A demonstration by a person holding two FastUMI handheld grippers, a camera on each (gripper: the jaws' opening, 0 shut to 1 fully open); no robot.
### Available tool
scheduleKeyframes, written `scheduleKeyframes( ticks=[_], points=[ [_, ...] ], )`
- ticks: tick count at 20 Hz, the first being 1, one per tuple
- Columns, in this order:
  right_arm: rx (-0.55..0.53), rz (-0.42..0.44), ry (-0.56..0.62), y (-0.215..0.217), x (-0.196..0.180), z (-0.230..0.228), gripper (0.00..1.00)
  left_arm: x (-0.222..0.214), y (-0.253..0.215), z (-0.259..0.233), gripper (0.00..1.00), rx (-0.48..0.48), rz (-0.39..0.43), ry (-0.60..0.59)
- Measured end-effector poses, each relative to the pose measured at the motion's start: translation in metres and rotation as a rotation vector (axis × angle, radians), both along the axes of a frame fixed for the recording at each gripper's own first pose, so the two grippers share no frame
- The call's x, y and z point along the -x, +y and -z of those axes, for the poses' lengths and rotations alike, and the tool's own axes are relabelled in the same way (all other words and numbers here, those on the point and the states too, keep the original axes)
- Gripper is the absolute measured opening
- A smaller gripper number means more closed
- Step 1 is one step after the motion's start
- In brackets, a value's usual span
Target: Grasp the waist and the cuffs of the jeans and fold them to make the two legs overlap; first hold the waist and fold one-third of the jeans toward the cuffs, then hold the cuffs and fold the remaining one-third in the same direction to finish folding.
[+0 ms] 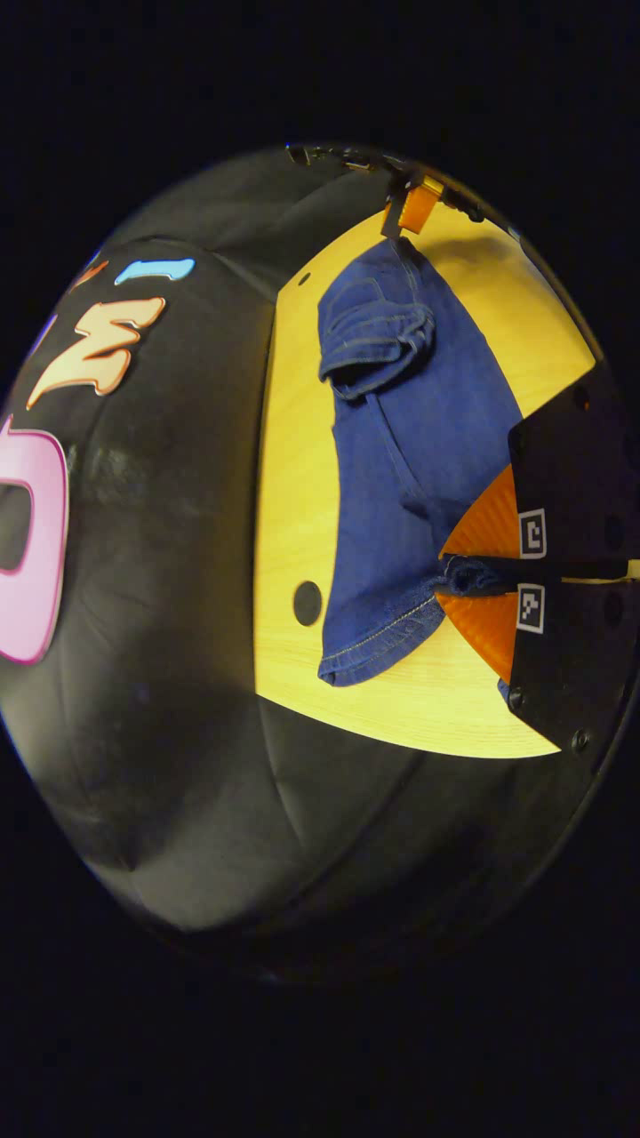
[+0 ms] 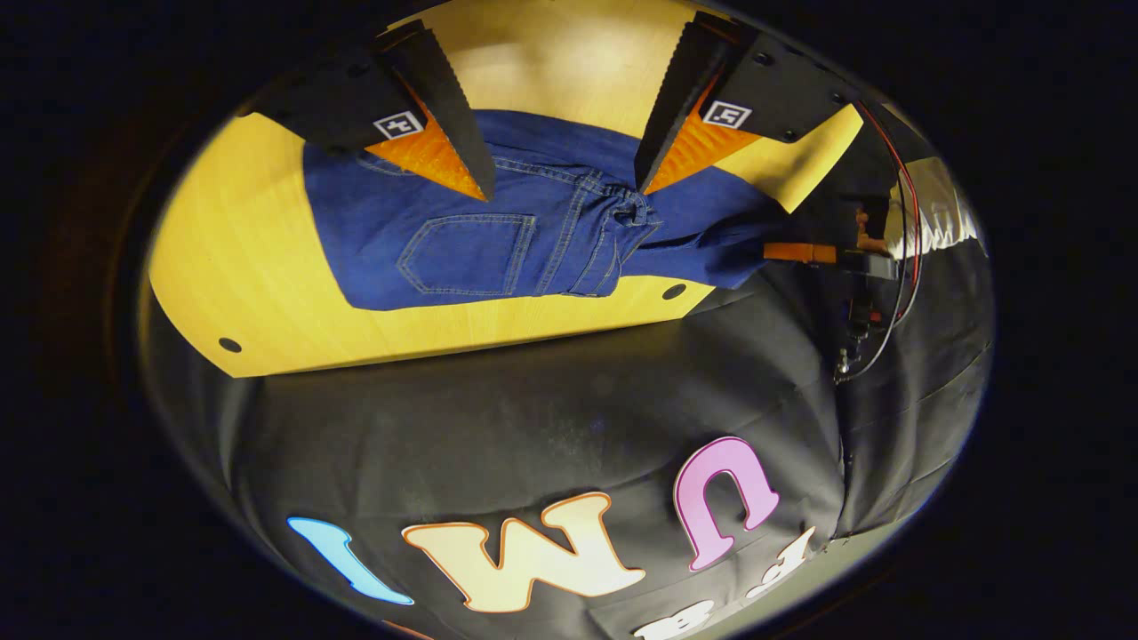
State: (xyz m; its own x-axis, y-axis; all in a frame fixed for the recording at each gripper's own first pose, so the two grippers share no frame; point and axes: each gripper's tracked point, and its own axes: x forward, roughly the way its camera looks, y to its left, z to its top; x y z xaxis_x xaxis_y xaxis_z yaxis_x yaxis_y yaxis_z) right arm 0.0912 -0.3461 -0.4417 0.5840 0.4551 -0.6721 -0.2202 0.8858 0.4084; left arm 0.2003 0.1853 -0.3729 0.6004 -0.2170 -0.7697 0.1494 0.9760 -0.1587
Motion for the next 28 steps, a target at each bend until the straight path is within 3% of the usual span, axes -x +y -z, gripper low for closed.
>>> scheduleKeyframes(
  ticks=[2, 3, 4, 5, 7, 8, 10, 12, 16, 17, 19, 23, 28],
  points=[
    [-0.007, 0.001, 0.001, -0.014, 0.0, -0.006, 0.93, -0.006, -0.021, -0.025, 0.0, 0.026, -0.003, -0.035],
    [-0.009, 0.0, -0.002, -0.021, 0.001, -0.01, 0.98, -0.01, -0.035, -0.033, 0.0, 0.039, 0.002, -0.046],
    [-0.008, -0.003, -0.008, -0.027, 0.001, -0.014, 0.93, -0.013, -0.045, -0.04, 0.0, 0.044, 0.005, -0.059],
    [-0.007, -0.005, -0.018, -0.034, 0.002, -0.019, 0.98, -0.015, -0.056, -0.046, 0.0, 0.051, 0.014, -0.066],
    [-0.008, -0.009, -0.025, -0.045, 0.002, -0.023, 0.98, -0.018, -0.077, -0.057, 0.0, 0.058, 0.032, -0.083],
    [-0.009, -0.01, -0.028, -0.052, 0.005, -0.026, 0.93, -0.021, -0.089, -0.064, 0.0, 0.065, 0.045, -0.092],
    [-0.002, -0.016, -0.033, -0.066, 0.007, -0.029, 0.98, -0.029, -0.115, -0.079, 0.0, 0.073, 0.06, -0.113],
    [0.004, -0.021, -0.039, -0.08, 0.009, -0.032, 0.93, -0.037, -0.142, -0.091, 0.0, 0.085, 0.075, -0.132],
    [0.007, -0.002, -0.043, -0.119, 0.013, -0.038, 0.98, -0.049, -0.202, -0.113, 0.0, 0.127, 0.11, -0.172],
    [0.012, 0.003, -0.043, -0.13, 0.012, -0.038, 0.93, -0.051, -0.218, -0.114, 0.0, 0.134, 0.123, -0.171],
    [0.03, 0.02, -0.049, -0.153, 0.012, -0.04, 0.98, -0.051, -0.249, -0.114, 0.0, 0.146, 0.156, -0.171],
    [0.041, 0.083, -0.05, -0.198, 0.014, -0.043, 0.97, -0.049, -0.31, -0.107, 0.0, 0.178, 0.208, -0.153],
    [0.081, 0.133, -0.045, -0.25, 0.024, -0.043, 0.97, -0.044, -0.368, -0.075, 0.0, 0.139, 0.248, -0.121]
  ],
)
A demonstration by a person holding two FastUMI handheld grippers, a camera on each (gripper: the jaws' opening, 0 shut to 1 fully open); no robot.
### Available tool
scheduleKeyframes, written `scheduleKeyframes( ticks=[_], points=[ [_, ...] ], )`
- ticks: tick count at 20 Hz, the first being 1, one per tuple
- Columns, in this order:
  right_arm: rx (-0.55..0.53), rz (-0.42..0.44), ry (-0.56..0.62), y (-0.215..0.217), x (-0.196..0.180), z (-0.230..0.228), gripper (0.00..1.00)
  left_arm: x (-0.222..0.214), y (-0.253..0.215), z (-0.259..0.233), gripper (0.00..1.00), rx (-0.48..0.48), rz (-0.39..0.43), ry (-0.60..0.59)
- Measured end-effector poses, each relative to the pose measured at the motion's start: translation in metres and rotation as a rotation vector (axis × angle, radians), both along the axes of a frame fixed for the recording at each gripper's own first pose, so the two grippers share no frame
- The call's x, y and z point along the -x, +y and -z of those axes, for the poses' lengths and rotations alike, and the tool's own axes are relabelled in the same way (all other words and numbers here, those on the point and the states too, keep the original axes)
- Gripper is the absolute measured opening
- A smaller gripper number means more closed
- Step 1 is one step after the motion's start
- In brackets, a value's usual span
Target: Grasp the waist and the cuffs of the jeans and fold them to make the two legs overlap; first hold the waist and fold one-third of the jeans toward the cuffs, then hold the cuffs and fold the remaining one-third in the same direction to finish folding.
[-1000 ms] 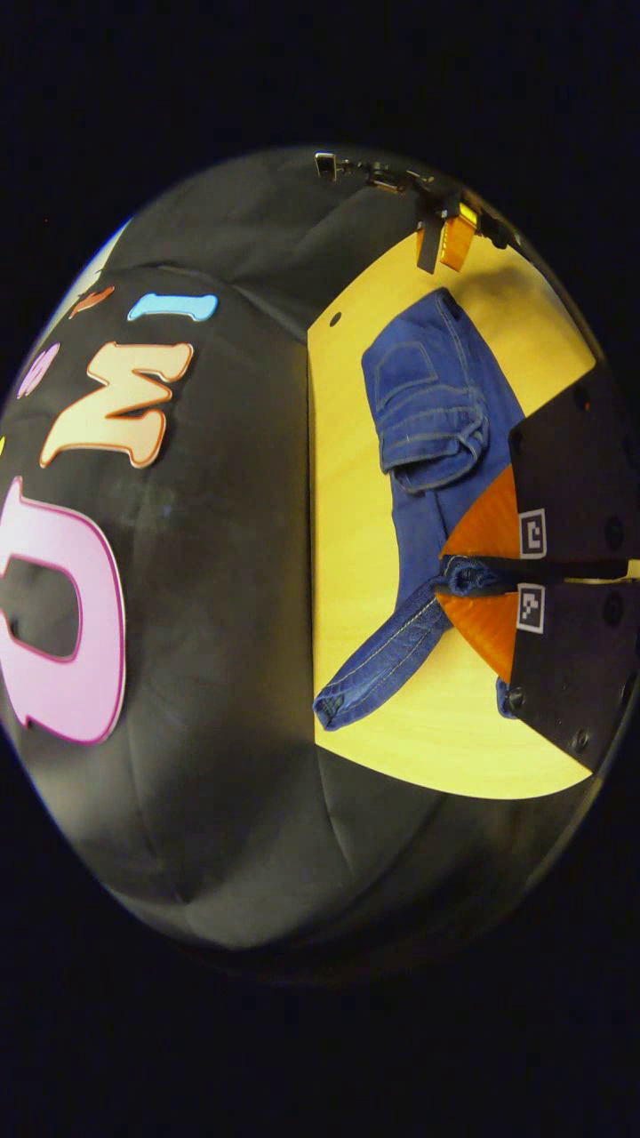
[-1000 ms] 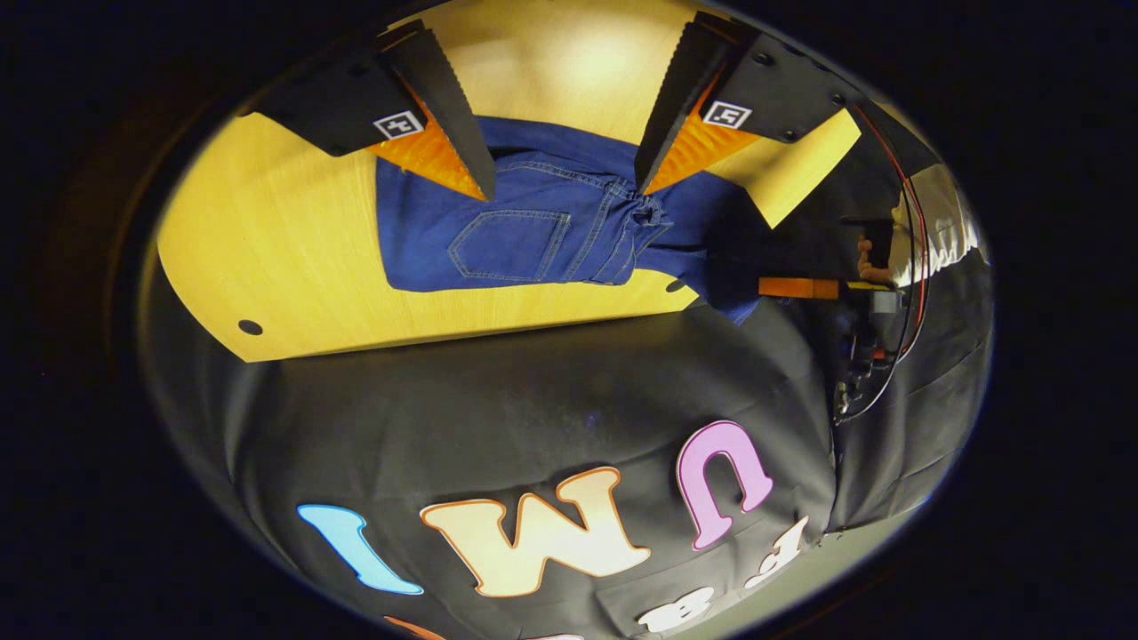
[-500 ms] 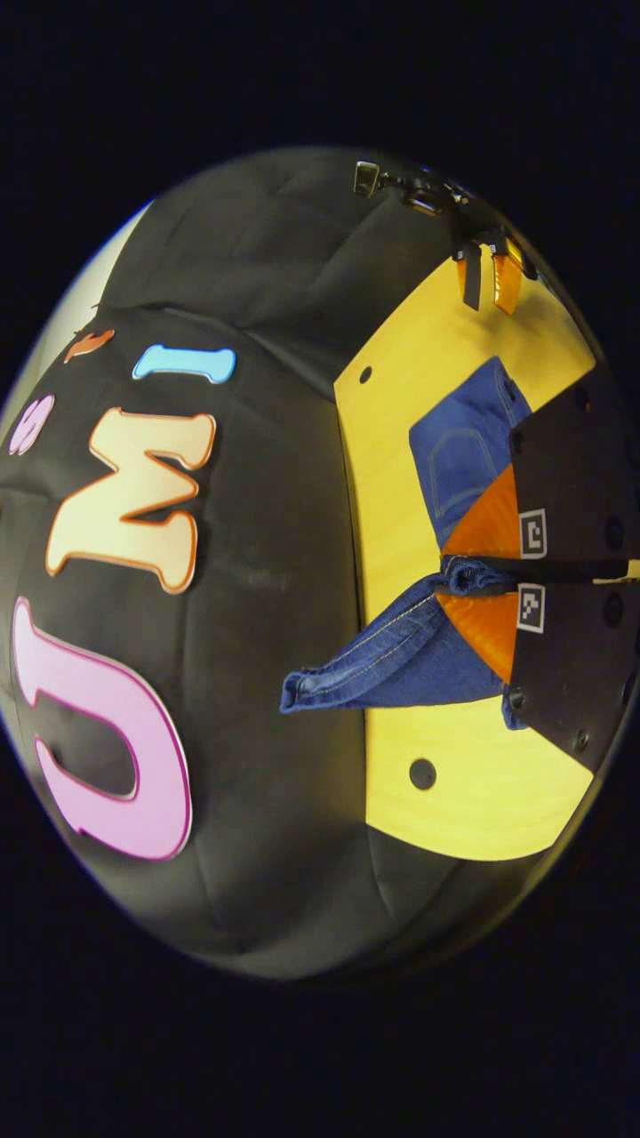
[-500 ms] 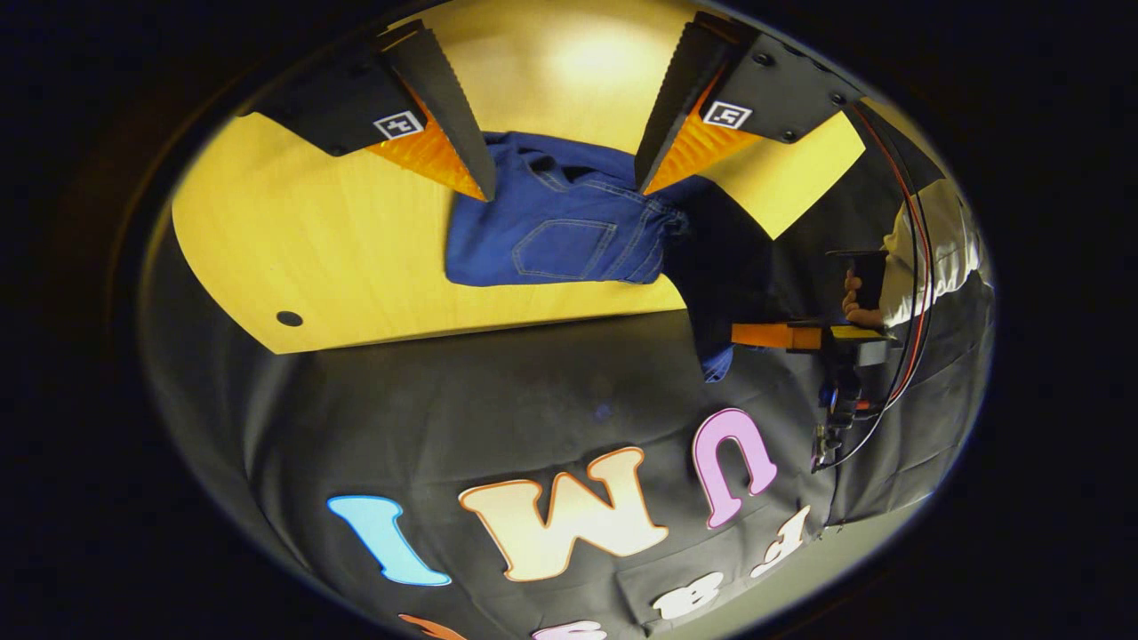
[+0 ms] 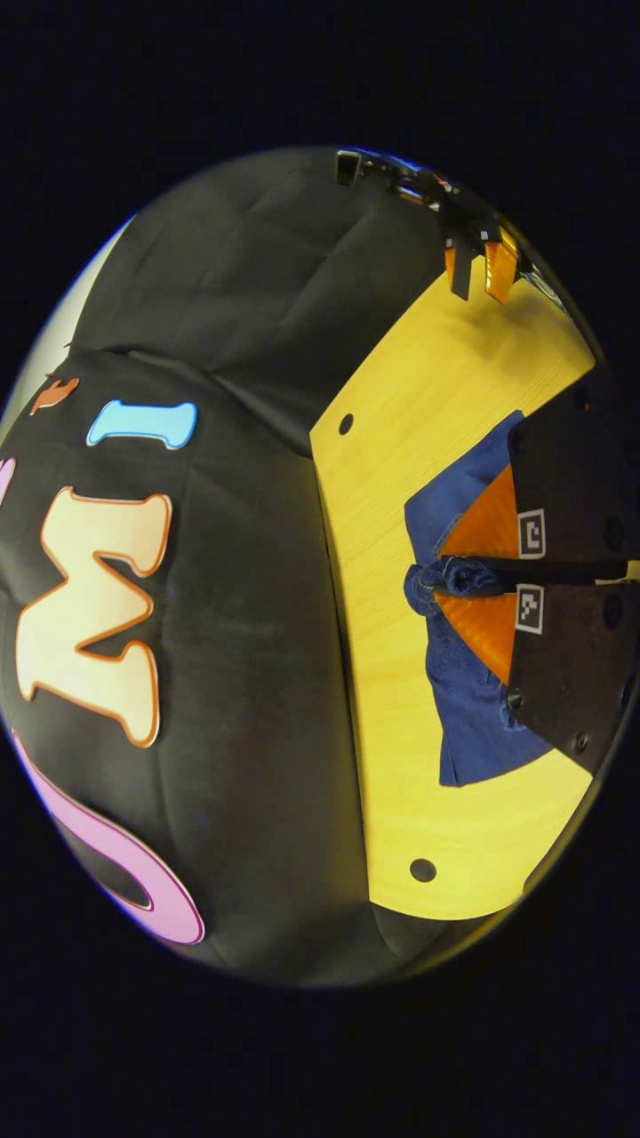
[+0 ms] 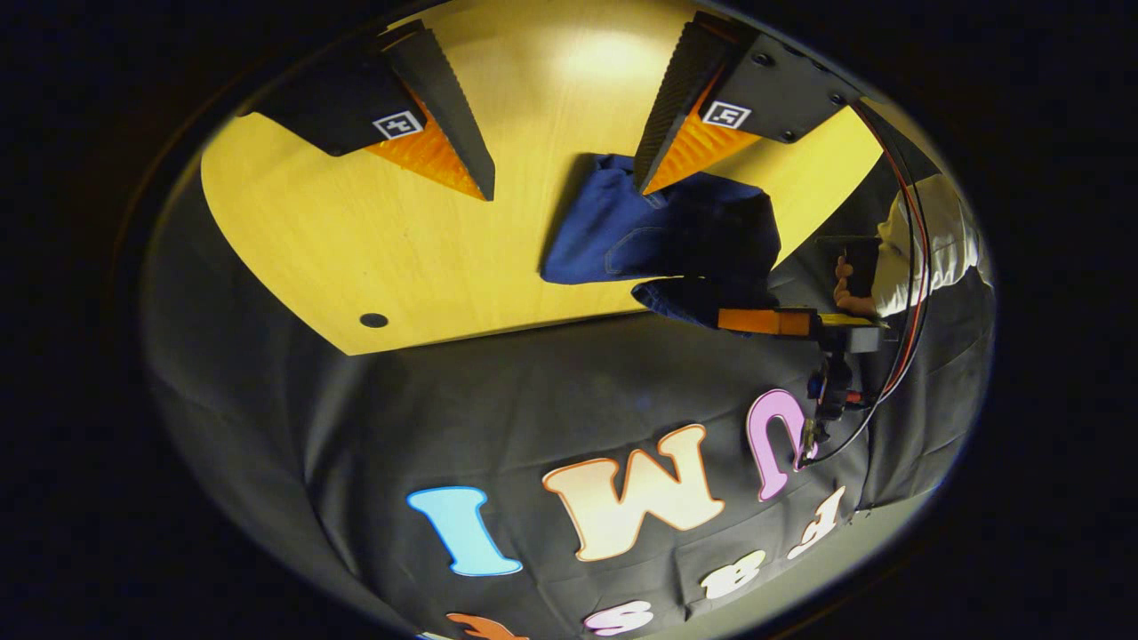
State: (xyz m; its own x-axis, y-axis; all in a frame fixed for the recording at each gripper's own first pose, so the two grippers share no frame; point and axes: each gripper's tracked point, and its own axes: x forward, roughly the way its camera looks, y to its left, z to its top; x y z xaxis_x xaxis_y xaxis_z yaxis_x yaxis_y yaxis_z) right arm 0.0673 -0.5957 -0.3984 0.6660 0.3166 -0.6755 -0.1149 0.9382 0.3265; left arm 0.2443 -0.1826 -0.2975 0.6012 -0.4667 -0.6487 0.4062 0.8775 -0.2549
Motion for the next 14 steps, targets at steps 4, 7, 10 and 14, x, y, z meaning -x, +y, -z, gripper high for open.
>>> scheduleKeyframes(
  ticks=[4, 7, 10, 14],
  points=[
    [0.012, 0.036, 0.007, -0.025, 0.01, 0.002, 0.97, 0.002, -0.023, 0.033, 0.0, -0.07, -0.06, 0.012],
    [0.011, 0.05, -0.006, -0.035, 0.006, -0.003, 0.97, 0.009, -0.045, 0.054, 0.0, -0.06, -0.094, 0.006],
    [0.019, 0.048, -0.055, -0.037, -0.007, -0.012, 0.98, 0.04, -0.066, 0.031, 0.69, 0.008, -0.085, -0.034],
    [0.044, 0.008, -0.217, -0.016, -0.035, -0.053, 0.98, 0.04, -0.056, -0.011, 0.94, -0.04, -0.122, -0.252]
  ],
)
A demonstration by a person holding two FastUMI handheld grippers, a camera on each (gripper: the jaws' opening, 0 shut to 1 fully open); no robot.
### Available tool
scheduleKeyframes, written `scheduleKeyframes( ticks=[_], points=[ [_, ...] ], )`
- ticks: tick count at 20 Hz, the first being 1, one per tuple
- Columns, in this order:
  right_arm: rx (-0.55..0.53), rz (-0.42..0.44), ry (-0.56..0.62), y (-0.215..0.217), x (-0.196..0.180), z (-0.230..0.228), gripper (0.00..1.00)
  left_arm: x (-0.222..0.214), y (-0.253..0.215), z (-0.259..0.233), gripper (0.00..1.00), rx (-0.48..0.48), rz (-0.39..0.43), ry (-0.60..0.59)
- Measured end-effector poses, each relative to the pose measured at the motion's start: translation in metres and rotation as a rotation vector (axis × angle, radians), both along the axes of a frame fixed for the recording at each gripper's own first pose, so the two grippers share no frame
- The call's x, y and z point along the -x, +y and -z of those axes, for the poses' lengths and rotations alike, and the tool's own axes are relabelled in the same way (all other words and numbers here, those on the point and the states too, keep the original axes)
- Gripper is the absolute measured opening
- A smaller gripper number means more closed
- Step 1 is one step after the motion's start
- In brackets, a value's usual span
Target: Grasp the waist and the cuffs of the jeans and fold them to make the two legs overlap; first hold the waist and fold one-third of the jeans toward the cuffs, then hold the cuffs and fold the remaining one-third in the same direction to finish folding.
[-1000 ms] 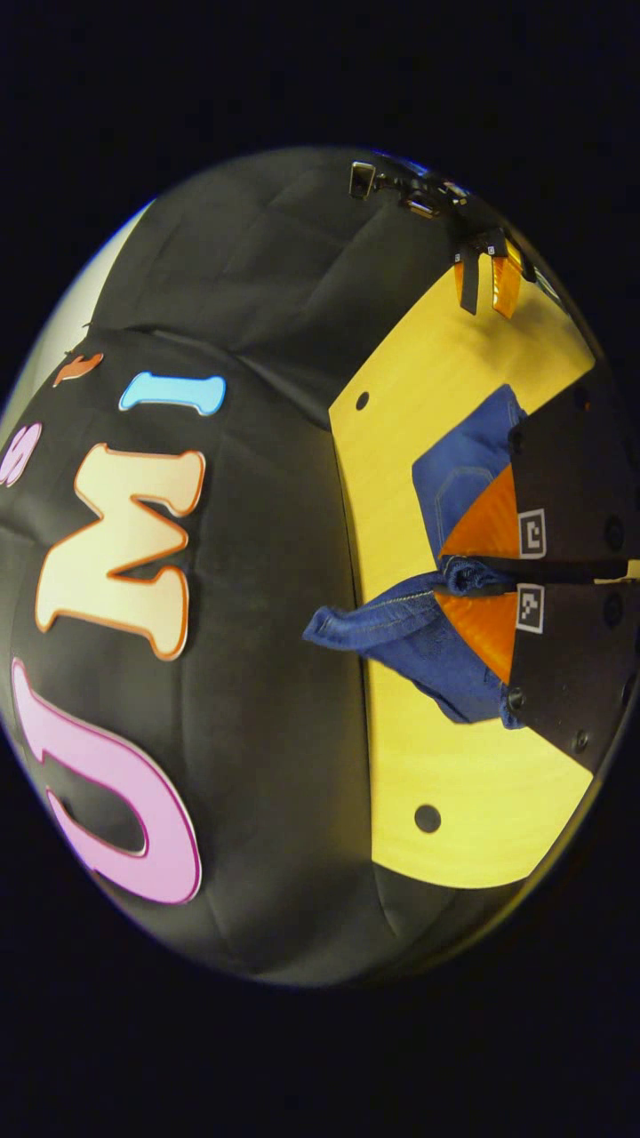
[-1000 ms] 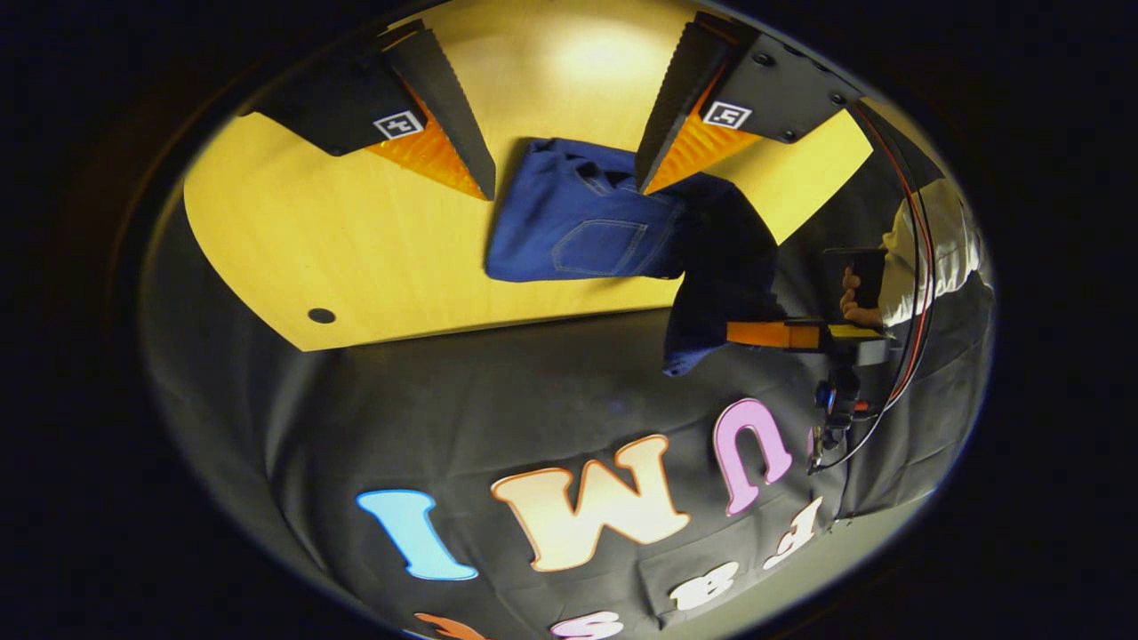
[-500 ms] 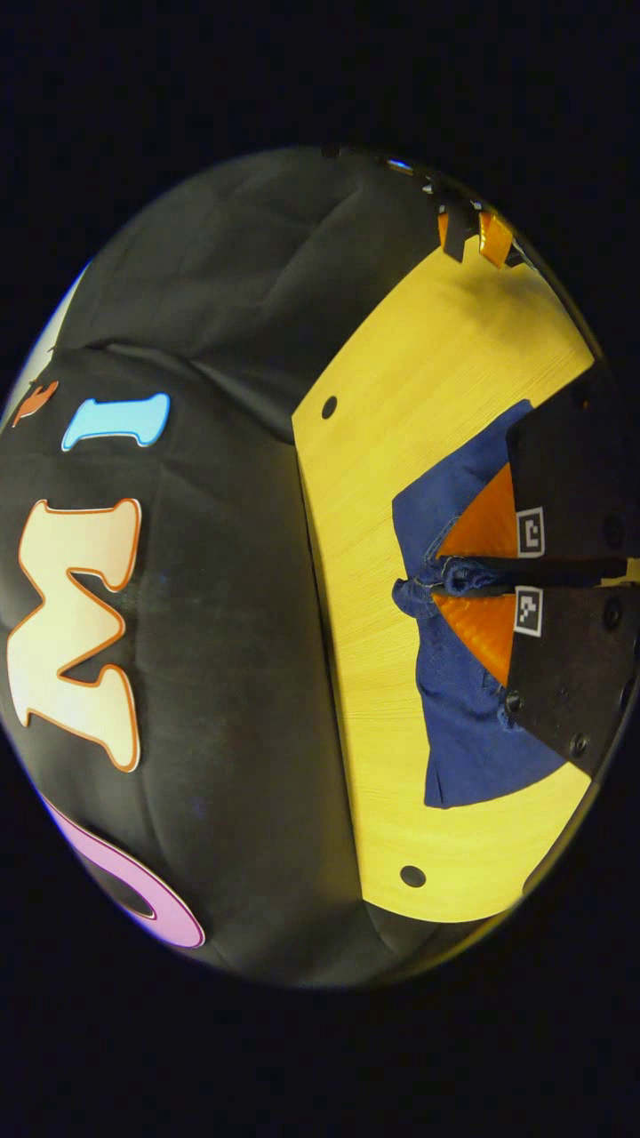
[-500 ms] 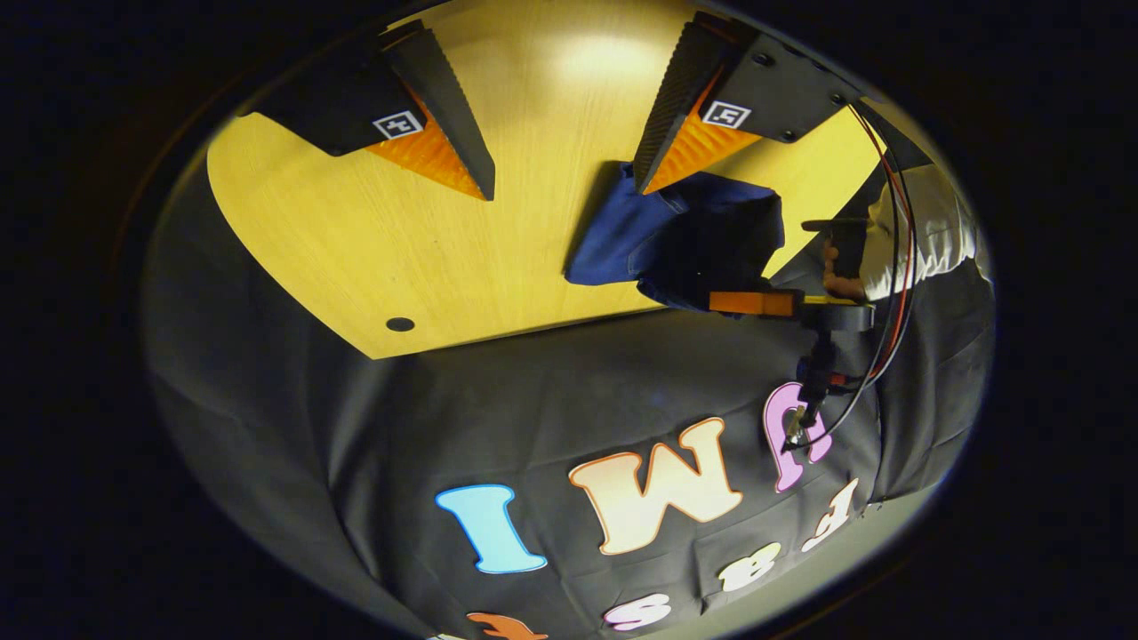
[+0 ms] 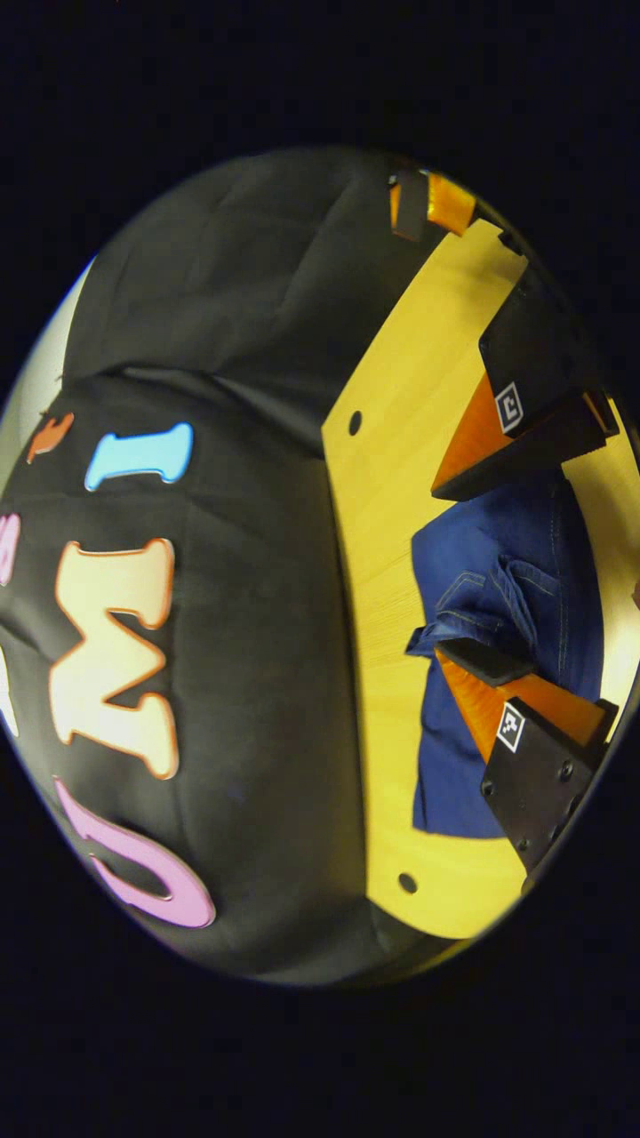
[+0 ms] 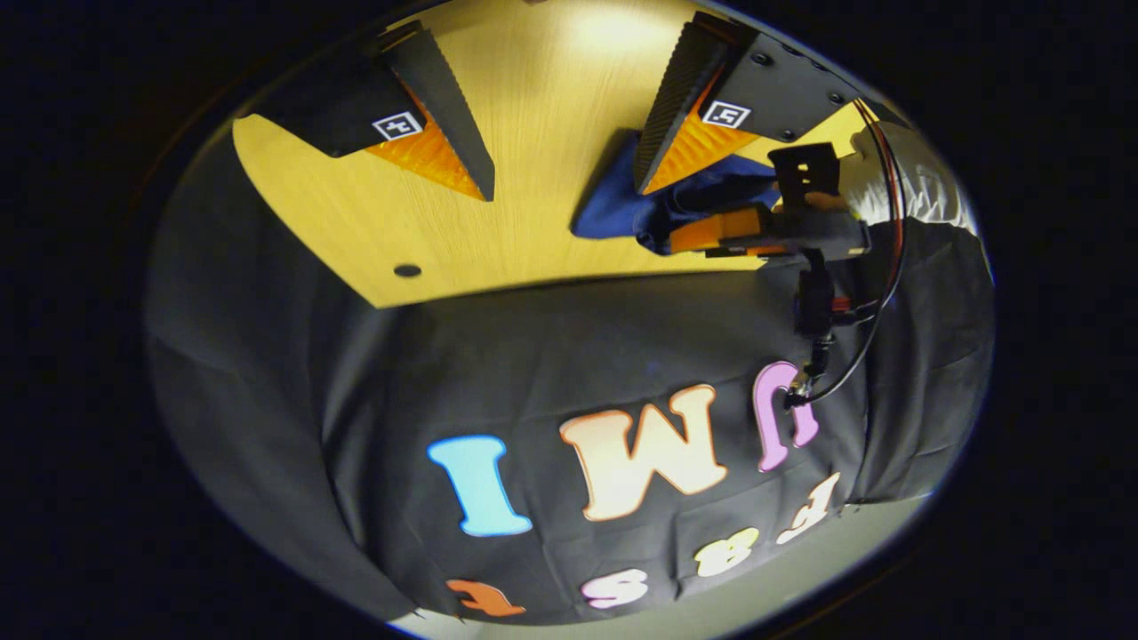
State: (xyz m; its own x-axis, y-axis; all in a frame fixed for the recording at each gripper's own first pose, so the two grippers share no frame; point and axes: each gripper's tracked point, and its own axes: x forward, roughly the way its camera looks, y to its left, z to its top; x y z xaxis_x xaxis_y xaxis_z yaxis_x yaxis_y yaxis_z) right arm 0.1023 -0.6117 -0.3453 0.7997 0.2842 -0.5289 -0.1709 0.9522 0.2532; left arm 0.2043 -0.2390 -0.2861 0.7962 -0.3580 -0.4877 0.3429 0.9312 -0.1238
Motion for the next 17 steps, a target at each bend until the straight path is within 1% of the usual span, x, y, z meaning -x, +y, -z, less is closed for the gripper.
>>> scheduleKeyframes(
  ticks=[2, 5, 6, 9, 10, 11, 12, 13, 14, 16, 17],
  points=[
    [-0.015, 0.005, -0.077, 0.02, -0.012, -0.026, 0.98, 0.01, 0.027, -0.03, 0.94, -0.031, -0.069, -0.086],
    [-0.018, 0.045, -0.191, 0.047, -0.024, -0.061, 0.97, 0.034, 0.083, -0.072, 0.94, -0.067, -0.198, -0.186],
    [-0.016, 0.057, -0.217, 0.056, -0.025, -0.071, 0.97, 0.042, 0.1, -0.085, 0.94, -0.071, -0.223, -0.212],
    [-0.025, 0.095, -0.258, 0.078, -0.022, -0.092, 0.98, 0.072, 0.151, -0.109, 0.93, -0.098, -0.279, -0.244],
    [-0.036, 0.104, -0.262, 0.087, -0.02, -0.097, 0.97, 0.075, 0.164, -0.113, 0.93, -0.097, -0.291, -0.248],
    [-0.045, 0.108, -0.261, 0.092, -0.017, -0.1, 0.97, 0.08, 0.179, -0.118, 0.94, -0.099, -0.31, -0.255],
    [-0.052, 0.114, -0.259, 0.098, -0.016, -0.102, 0.97, 0.084, 0.192, -0.122, 0.96, -0.102, -0.327, -0.262],
    [-0.058, 0.117, -0.26, 0.103, -0.014, -0.105, 0.97, 0.09, 0.205, -0.124, 0.94, -0.109, -0.348, -0.265],
    [-0.061, 0.118, -0.269, 0.107, -0.013, -0.109, 0.97, 0.095, 0.214, -0.129, 0.9, -0.11, -0.36, -0.274],
    [-0.055, 0.118, -0.285, 0.112, -0.012, -0.116, 0.97, 0.104, 0.229, -0.135, 0.96, -0.115, -0.383, -0.289],
    [-0.043, 0.111, -0.287, 0.115, -0.011, -0.119, 0.97, 0.107, 0.237, -0.137, 0.94, -0.117, -0.395, -0.295]
  ],
)
